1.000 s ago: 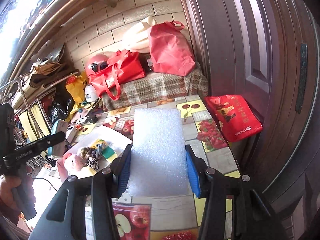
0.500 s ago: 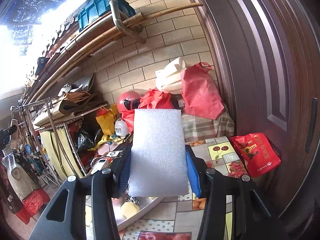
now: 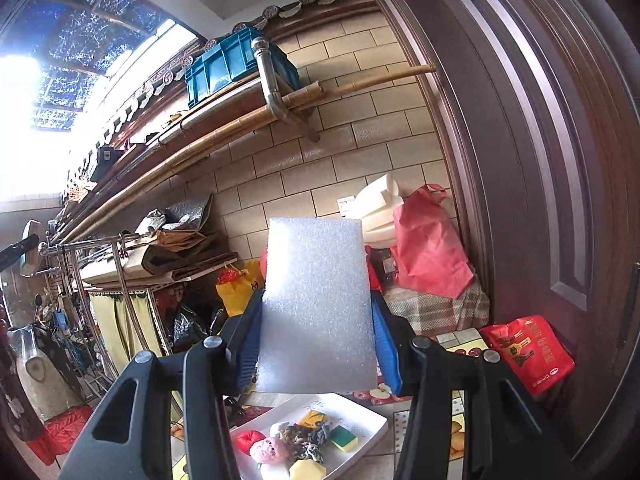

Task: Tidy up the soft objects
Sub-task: 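Lift the tissue pack and foam block high and carry them toward the tray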

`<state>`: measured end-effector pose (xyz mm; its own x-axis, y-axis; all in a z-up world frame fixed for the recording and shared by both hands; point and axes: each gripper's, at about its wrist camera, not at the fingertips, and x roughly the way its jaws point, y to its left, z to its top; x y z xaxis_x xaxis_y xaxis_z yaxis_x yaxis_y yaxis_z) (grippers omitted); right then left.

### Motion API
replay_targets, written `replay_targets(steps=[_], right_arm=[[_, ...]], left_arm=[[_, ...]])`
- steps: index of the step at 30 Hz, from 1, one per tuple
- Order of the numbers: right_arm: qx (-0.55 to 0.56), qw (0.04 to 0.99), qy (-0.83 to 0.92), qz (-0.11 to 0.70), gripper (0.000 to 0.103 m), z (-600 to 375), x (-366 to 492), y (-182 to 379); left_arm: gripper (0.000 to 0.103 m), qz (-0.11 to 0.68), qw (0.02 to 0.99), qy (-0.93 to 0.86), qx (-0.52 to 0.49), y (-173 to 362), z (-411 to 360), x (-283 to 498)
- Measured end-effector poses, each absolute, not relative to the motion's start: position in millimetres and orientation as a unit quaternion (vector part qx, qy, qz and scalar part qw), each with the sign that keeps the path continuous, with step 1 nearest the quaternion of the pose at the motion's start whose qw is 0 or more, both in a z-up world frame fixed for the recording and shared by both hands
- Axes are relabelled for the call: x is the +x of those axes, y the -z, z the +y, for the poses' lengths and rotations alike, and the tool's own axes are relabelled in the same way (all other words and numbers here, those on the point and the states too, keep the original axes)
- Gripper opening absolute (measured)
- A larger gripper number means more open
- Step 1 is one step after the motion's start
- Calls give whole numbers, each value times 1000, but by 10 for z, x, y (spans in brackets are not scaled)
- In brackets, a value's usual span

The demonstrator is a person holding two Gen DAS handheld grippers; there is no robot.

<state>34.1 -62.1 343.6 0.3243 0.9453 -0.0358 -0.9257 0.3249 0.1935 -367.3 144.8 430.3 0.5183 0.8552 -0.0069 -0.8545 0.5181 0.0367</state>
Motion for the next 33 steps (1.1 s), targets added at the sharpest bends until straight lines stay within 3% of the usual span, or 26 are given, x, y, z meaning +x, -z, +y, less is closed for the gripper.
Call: replay_targets(steps=[11,33], right_arm=[[58,819,-567,60,49,-573,101,-3493],[26,813,-576,81,49,-194,102,-3410]], left_arm=[[56,90,897,-429,-60,-3660,1859,-3032],[56,73,906,-410,-76,-3688,2124,-2915]])
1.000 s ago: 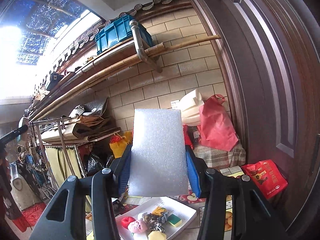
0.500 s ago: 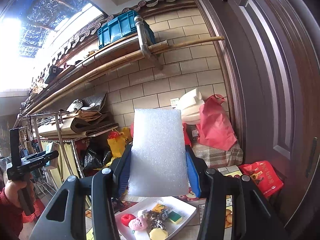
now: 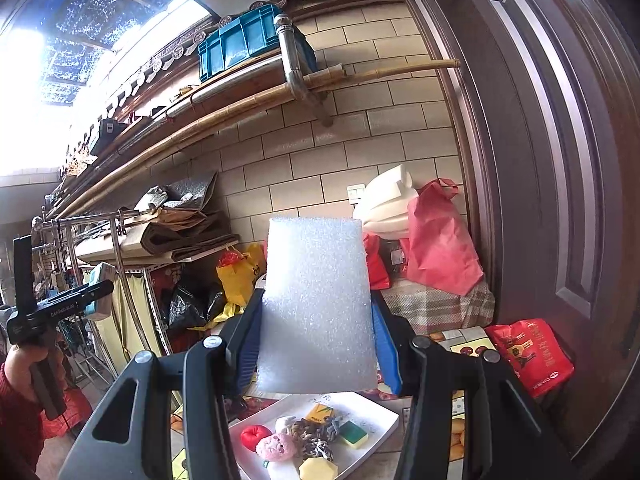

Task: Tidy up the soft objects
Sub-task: 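Lift the tissue pack and foam block high and carry them toward the tray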

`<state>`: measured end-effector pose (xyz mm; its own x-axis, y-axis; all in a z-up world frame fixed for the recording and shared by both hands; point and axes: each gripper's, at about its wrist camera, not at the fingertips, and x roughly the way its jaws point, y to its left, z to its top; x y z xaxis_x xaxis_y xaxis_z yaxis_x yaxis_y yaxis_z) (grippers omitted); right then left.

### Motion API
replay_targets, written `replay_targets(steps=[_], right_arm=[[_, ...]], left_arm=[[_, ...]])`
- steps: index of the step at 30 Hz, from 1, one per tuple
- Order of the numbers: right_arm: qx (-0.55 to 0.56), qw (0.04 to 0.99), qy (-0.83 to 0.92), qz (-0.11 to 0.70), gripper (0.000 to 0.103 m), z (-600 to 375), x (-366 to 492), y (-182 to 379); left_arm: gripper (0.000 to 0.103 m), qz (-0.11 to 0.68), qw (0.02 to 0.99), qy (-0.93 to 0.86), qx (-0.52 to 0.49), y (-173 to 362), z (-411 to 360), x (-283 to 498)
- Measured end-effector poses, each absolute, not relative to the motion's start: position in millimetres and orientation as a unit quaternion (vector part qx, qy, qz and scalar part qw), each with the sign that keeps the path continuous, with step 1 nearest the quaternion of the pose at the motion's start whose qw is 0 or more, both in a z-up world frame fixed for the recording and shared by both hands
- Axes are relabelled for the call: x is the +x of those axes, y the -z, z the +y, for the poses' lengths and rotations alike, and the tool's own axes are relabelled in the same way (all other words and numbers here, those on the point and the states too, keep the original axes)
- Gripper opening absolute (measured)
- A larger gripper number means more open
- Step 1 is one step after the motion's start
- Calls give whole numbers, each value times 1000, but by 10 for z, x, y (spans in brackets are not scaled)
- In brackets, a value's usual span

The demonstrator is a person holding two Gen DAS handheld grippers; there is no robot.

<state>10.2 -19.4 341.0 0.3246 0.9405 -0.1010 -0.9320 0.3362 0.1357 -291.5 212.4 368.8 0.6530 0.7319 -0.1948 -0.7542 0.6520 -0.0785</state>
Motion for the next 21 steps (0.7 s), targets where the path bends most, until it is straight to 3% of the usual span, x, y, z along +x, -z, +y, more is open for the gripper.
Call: replay_targets(steps=[21], right_arm=[[-2,787,-597,156,49,517,361,-3009]], left_arm=[[56,112,915,-372,-110,-3401,2579,-2347]])
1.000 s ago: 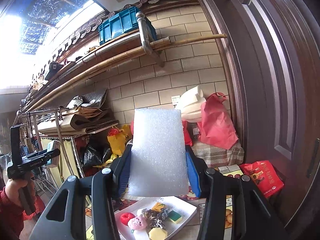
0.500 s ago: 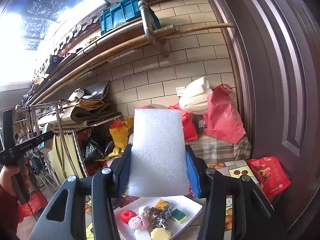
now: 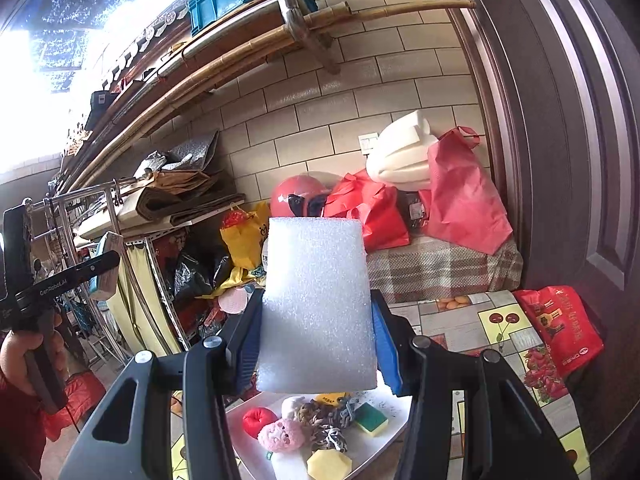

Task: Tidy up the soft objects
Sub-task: 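Lift the tissue pack and foam block high and carry them toward the tray, then lower the tissue pack into the tray while the right tool drops the foam block there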

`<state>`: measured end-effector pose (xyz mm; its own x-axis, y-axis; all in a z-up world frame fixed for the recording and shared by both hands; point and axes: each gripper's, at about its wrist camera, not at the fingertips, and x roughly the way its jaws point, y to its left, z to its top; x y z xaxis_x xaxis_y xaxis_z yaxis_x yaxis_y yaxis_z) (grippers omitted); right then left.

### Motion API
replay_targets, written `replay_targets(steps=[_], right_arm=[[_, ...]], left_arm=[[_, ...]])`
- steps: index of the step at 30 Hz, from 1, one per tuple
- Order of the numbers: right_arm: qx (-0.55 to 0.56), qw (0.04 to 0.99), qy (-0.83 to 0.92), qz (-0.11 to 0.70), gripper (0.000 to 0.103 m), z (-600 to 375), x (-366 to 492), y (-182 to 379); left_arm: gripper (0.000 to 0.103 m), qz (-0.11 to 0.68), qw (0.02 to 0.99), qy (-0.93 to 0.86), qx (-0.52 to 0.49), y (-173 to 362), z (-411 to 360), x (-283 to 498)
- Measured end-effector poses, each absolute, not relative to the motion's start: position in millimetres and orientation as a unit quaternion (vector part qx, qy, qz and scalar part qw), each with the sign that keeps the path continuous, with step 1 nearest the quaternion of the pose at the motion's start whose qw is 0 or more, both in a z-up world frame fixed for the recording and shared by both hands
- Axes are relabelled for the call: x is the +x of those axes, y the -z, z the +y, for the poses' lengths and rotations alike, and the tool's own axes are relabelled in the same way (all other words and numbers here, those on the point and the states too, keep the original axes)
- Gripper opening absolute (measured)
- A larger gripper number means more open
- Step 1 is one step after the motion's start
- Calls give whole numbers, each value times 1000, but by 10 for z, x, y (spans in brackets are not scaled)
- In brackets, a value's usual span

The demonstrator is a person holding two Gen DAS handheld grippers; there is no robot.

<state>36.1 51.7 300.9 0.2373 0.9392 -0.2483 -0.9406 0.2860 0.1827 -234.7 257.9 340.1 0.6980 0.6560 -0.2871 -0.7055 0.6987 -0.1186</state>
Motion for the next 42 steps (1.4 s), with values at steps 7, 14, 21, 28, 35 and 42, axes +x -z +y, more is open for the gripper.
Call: replay_targets(steps=[7,14,21,28,35,42], right_arm=[[-16,776,-600,194,49,787,467,-2756],[-35,756,-590,281,49,1249,685,-2180],[-64,740,-569,354,49,1681,755,-1565],[-70,732,-554,390,64,1896,790,-1227],[-48,737,-540,402,85,1785,828,-1107],[-45,746,-537,392,85,1623,722,-1211]], left_arm=[[56,146,917,-345,-134,-3083,2772,-2005],[56,239,909,-268,-211,-2179,3005,-1202],[56,329,869,-277,-244,-1270,3245,-580],[95,362,858,-287,-223,-1014,3268,-470],[99,371,846,-337,-184,-952,3258,-534],[99,361,848,-343,-182,-1017,3150,-631]])
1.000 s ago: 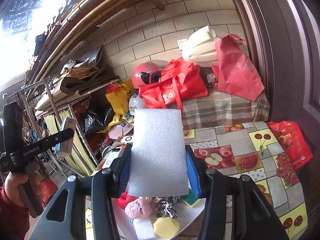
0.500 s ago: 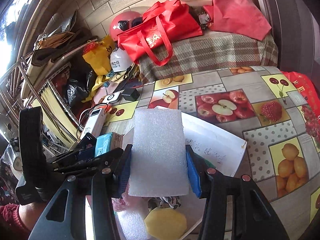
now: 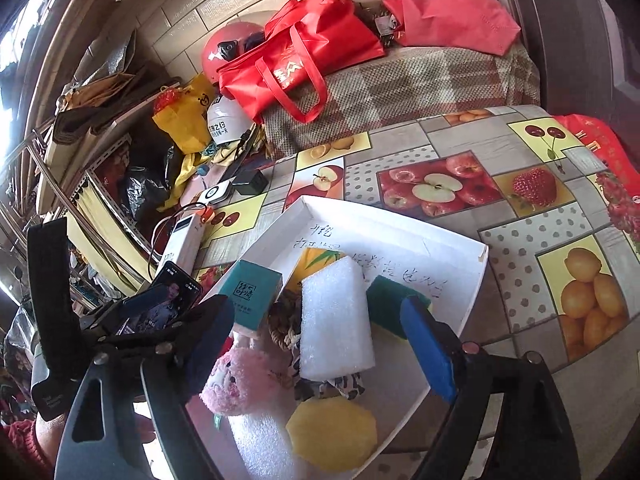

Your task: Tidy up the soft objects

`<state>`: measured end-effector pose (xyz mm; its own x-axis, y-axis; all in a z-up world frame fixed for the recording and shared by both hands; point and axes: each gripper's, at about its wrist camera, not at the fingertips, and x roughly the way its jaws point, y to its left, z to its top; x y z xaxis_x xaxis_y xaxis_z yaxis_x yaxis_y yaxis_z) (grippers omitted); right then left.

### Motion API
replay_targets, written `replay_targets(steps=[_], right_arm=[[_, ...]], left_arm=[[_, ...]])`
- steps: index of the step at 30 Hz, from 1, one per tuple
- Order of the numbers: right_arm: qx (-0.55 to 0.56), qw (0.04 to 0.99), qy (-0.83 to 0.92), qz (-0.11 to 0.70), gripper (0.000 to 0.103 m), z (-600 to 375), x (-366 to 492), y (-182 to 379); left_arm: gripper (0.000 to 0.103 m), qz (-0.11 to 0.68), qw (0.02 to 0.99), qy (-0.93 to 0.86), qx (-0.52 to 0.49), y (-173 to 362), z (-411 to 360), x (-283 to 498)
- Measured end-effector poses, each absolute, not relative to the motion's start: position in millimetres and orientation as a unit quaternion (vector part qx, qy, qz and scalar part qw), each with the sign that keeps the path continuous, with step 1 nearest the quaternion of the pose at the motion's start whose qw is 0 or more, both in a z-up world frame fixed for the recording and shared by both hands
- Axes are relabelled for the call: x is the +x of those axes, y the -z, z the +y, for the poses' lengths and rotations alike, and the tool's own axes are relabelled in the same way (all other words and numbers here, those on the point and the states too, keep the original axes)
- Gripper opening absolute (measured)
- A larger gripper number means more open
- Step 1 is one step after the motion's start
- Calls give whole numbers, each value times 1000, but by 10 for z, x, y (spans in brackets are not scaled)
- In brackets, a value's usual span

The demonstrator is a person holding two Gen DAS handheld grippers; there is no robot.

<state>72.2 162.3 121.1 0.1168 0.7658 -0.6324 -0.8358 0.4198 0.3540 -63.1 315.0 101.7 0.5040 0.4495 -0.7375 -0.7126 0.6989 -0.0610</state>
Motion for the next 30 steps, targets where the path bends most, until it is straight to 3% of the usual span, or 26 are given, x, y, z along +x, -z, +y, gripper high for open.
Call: replay_targets(steps=[7,20,30], right_arm=[[-45,777,-528,340,86,1255,576,-1537],[-21,884,-441,154,86,317,295,-2502],[-28,944,-311,102,86,-311,169,-2900]], left_arm=[[99,331,867,-324,-182,-1256,2816,-778],[99,284,911,-276,-113,-2111,2078,-1096],[99,227,910,-346,-31,-2613,1331,-1420]])
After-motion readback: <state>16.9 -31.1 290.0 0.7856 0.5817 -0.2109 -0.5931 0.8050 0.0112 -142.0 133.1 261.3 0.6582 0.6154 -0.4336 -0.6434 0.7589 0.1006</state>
